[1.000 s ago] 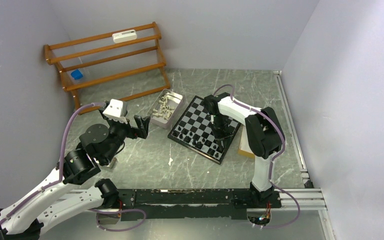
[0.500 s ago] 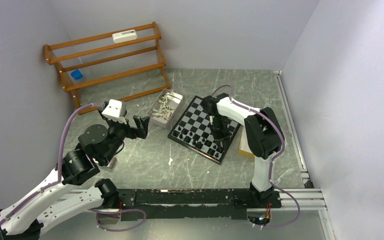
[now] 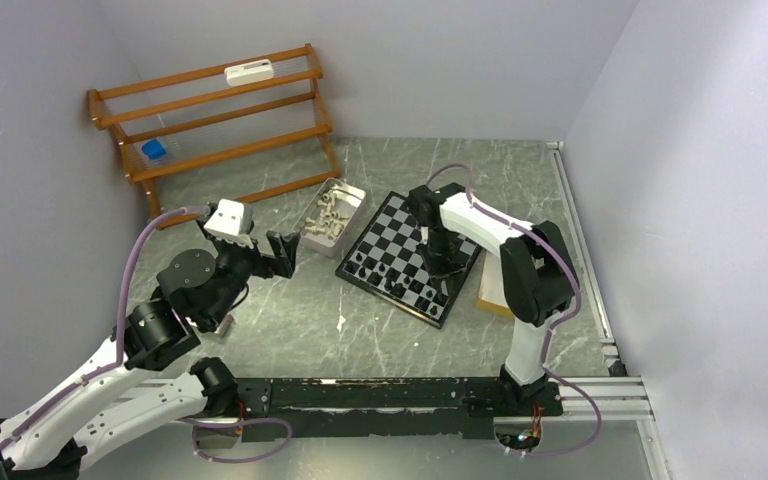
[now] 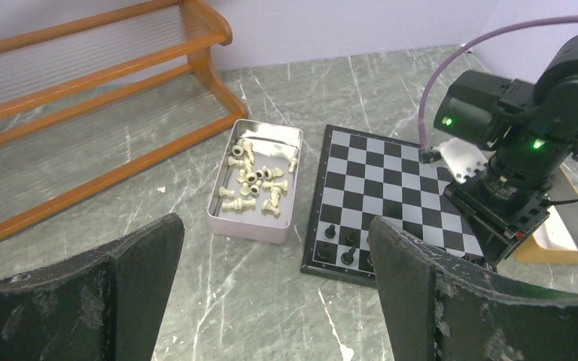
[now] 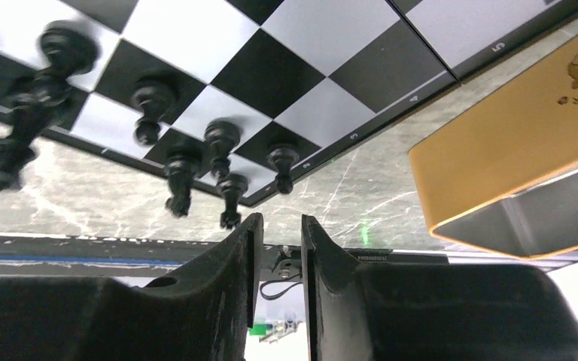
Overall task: Set up the chess pieces on the board
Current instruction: Place the chess piece on the chessboard.
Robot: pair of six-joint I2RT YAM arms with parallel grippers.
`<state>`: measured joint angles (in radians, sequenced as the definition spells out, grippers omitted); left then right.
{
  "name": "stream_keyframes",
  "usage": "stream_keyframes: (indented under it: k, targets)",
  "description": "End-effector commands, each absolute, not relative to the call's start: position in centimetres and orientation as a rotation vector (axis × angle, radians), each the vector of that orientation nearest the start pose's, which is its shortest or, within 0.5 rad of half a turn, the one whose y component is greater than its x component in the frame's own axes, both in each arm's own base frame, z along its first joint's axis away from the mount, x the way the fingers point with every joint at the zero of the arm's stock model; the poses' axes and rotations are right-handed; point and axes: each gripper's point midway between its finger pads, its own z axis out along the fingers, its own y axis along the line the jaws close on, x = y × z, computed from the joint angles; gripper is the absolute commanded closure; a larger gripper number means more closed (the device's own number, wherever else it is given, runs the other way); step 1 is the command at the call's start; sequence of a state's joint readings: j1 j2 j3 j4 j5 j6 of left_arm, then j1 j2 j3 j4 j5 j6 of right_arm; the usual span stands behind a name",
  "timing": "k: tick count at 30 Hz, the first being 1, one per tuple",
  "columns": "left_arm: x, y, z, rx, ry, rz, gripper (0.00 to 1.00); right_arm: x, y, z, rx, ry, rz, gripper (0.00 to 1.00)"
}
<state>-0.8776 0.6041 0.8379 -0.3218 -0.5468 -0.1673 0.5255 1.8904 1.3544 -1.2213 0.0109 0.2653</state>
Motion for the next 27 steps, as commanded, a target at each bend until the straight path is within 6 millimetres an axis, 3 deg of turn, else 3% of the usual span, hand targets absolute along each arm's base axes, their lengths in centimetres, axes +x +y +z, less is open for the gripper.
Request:
stream_keyframes:
  k: [1, 3, 9, 14, 18, 23, 25, 27]
  targets:
    - [22.8, -13.7, 32.1, 0.166, 1.627, -0.337, 0.03, 23.4, 14.7, 8.3, -0.403, 3.177, -0.021, 0.7]
    - [22.7, -13.7, 32.1, 0.167, 1.627, -0.338, 0.03, 24.4, 14.6, 9.3, -0.344, 3.132, -0.001, 0.69]
    - [22.5, -14.4, 31.9, 0.218, 1.636, -0.358, 0.02, 30.3, 13.6, 13.4, 0.018, 2.85, 0.036, 0.69]
    - [22.6, -16.0, 31.0, 0.254, 1.702, -0.393, 0.01, 34.2, 8.3, 17.4, 0.343, 2.567, -0.051, 0.72]
    - [22.5, -18.2, 28.9, 0.37, 1.748, -0.428, 0.01, 34.6, 3.3, 19.3, 0.518, 2.337, -0.118, 0.72]
    - [22.4, -20.7, 25.4, 0.504, 1.874, -0.442, 0.0, 33.9, -0.4, 19.6, 0.513, 2.154, -0.191, 0.76]
    - [22.0, -21.8, 24.8, 0.557, 1.903, -0.487, 0.0, 33.5, -2.6, 19.6, 0.554, 2.099, -0.265, 0.81]
    - [21.7, -22.5, 24.5, 0.597, 1.909, -0.511, 0.0, 33.3, -4.2, 18.6, 0.555, 2.095, -0.299, 0.94]
